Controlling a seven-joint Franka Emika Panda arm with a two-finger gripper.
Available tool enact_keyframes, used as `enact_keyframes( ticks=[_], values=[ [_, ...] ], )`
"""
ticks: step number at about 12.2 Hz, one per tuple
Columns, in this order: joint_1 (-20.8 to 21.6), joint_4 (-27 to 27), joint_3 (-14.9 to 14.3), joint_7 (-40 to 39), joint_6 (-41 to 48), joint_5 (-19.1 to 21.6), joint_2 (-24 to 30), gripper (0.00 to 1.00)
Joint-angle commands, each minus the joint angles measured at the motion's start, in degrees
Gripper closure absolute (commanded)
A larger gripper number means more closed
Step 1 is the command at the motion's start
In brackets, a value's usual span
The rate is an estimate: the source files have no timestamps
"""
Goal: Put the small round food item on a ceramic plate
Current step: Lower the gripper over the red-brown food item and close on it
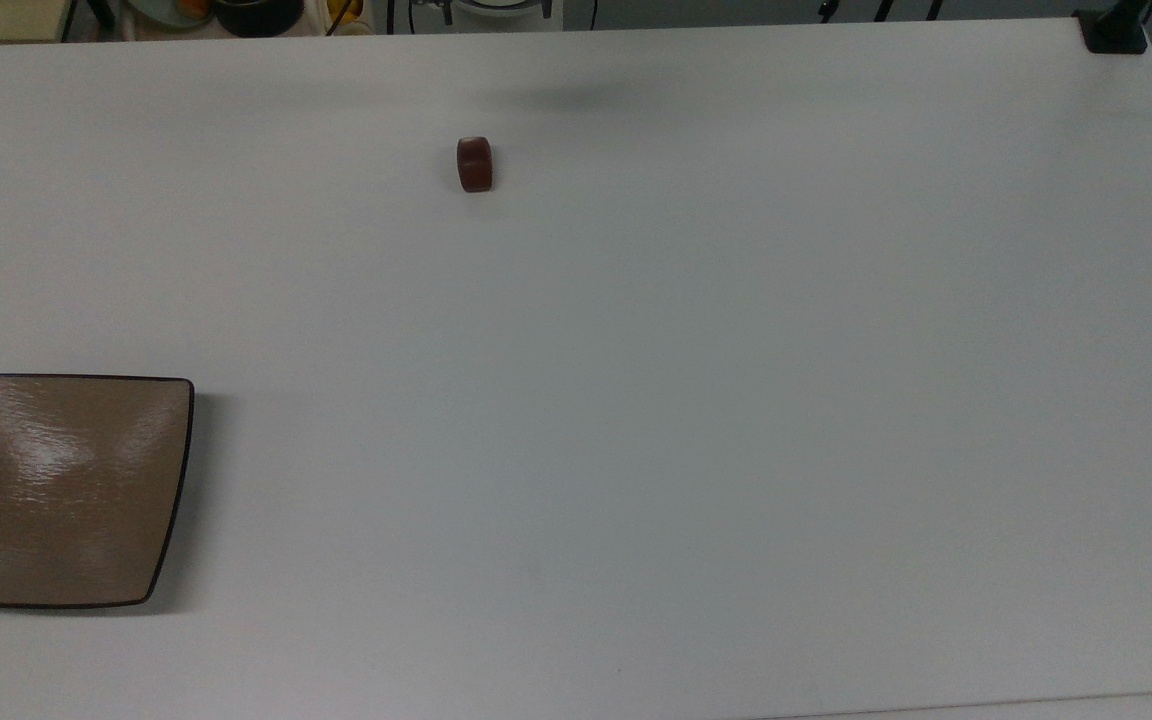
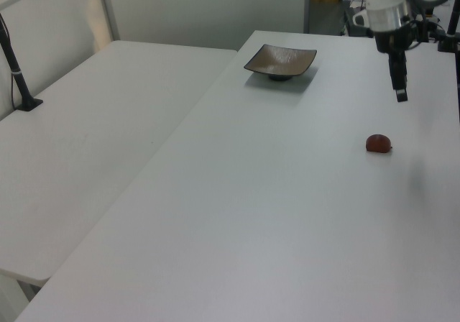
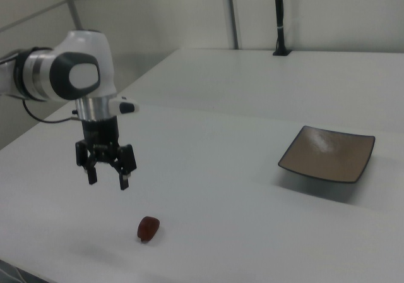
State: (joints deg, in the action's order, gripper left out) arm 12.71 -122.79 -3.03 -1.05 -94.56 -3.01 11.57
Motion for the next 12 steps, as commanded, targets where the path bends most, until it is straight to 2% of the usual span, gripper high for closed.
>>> enact_keyframes(
  ticks=[1,5,12],
  values=[
    [0.6,-9.1,-0.4,-1.2,-8.8,-2.3,2.8,0.0],
    [-0.5,-16.2,-0.4,-1.0,-21.2,-4.1,2.6,0.0],
    [-2.7,-18.8,-0.6,-0.4,-37.2,-4.4,-4.3,0.0]
  ],
)
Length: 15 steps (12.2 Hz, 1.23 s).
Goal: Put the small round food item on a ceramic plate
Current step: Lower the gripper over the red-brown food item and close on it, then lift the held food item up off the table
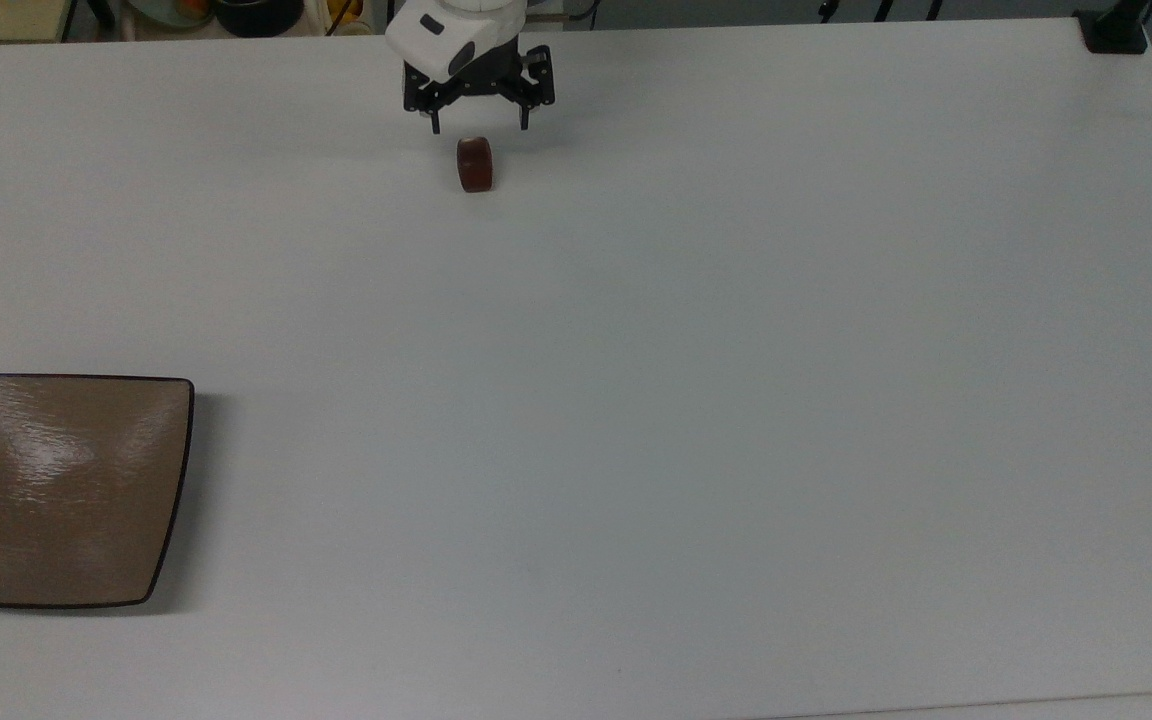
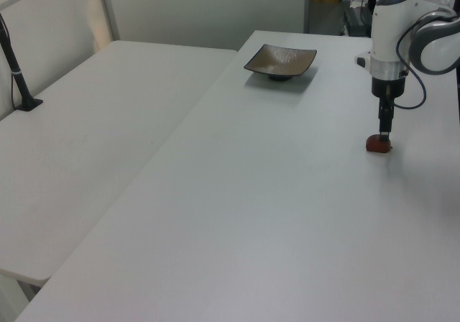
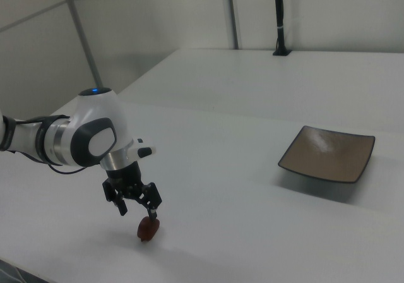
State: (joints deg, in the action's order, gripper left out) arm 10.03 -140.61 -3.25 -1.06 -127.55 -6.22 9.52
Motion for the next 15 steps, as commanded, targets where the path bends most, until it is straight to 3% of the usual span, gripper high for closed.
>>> enact_keyframes(
  ticks=[1,5,9,12,13,15],
  values=[
    [-0.1,-1.0,-0.4,-0.4,-5.3,-1.5,-3.4,0.0],
    [-0.5,-1.0,-0.4,-0.3,-6.7,-3.1,-5.5,0.07],
    [-1.0,-1.0,-0.3,-0.3,-6.8,-3.1,-5.7,0.5],
    [-1.5,-0.7,-0.3,-0.3,-6.2,-3.1,-5.7,0.65],
    [-1.6,-0.5,-0.4,-0.3,-6.0,-3.1,-5.6,0.75],
    [-1.6,-0.3,-0.5,-0.2,-5.8,-3.0,-5.3,0.76]
  ],
)
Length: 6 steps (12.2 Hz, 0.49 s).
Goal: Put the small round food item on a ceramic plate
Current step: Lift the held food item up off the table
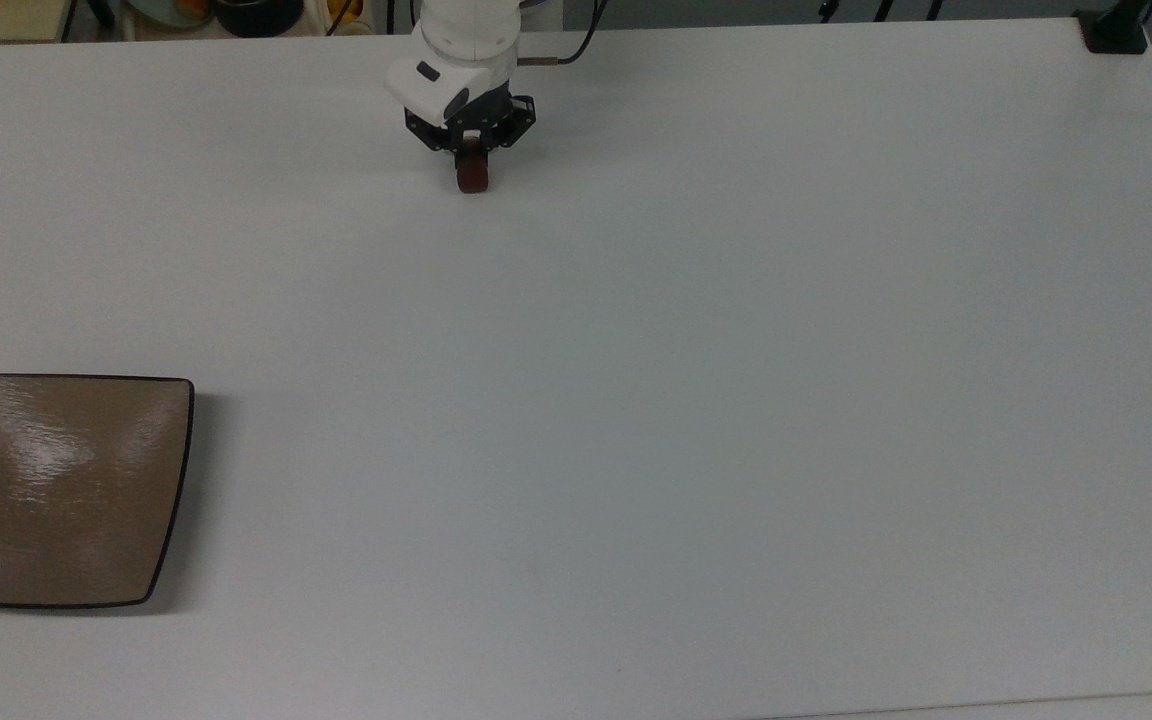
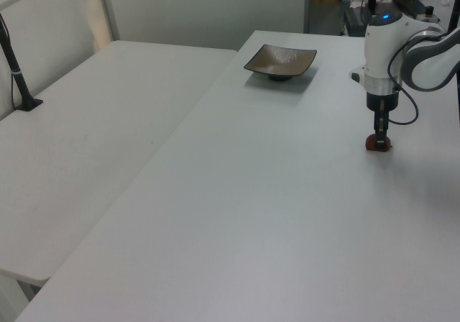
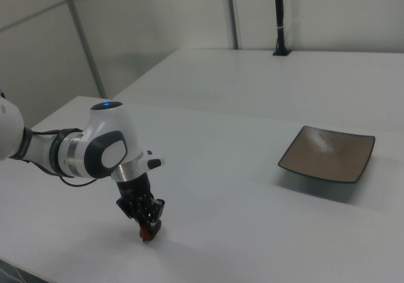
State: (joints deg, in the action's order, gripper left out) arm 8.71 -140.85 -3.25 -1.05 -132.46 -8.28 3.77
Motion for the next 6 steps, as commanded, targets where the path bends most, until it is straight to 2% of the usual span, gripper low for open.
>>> enact_keyframes(
  ticks=[1,6],
  values=[
    [-0.3,0.7,-0.6,-0.2,-0.5,-0.9,0.5,0.76],
    [-0.4,9.4,-1.6,-0.7,5.6,-0.8,0.2,0.76]
  ],
)
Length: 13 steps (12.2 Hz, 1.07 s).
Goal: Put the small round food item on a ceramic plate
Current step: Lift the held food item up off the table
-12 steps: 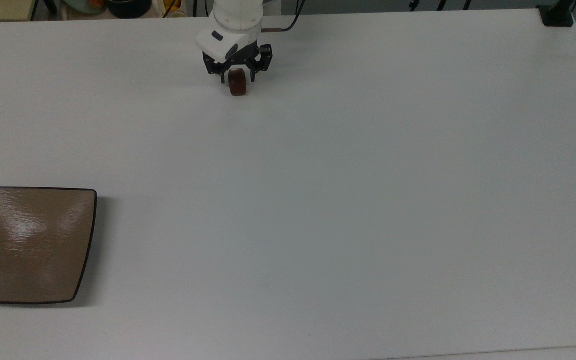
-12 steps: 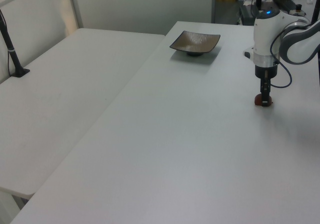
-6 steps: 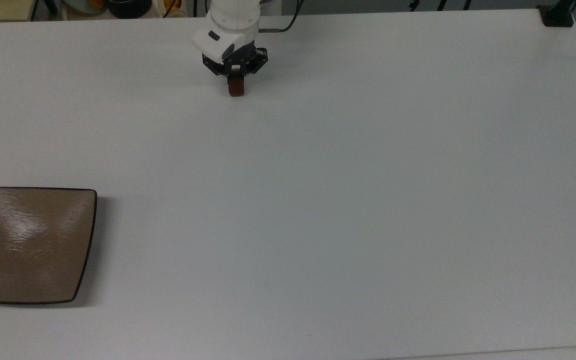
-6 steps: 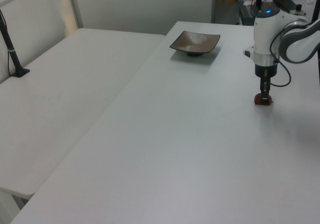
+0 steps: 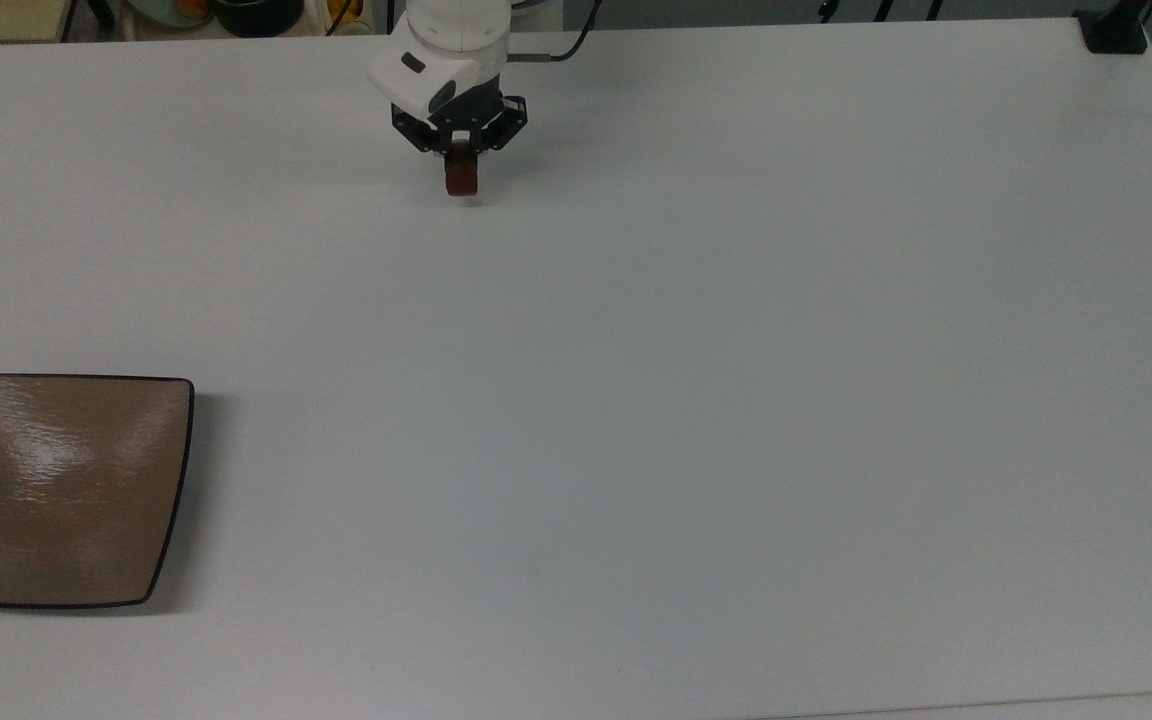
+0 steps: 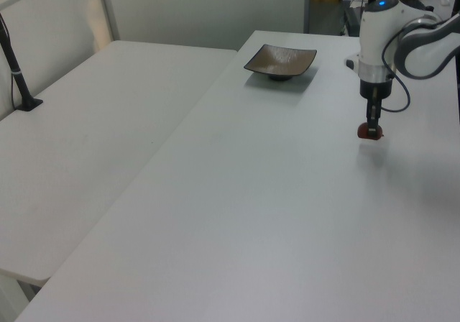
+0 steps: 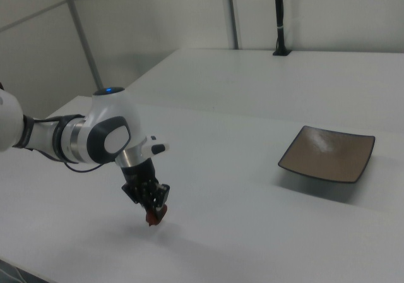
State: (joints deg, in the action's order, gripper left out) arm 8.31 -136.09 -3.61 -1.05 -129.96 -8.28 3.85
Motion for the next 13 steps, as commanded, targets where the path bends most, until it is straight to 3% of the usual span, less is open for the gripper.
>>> enact_keyframes(
  ticks=[1,4,7,11,13],
  values=[
    [-0.7,7.5,-1.7,-0.9,3.7,-0.8,-0.2,0.76],
    [-2.7,17.2,-1.7,-2.1,8.7,0.0,-3.0,0.76],
    [-5.0,29.5,-1.7,-3.0,13.4,2.3,-9.0,0.76],
    [-9.0,40.3,-1.7,-5.8,14.5,4.8,-15.7,0.76],
    [-12.8,49.5,-1.6,-8.4,16.4,6.7,-21.4,0.76]
  ],
)
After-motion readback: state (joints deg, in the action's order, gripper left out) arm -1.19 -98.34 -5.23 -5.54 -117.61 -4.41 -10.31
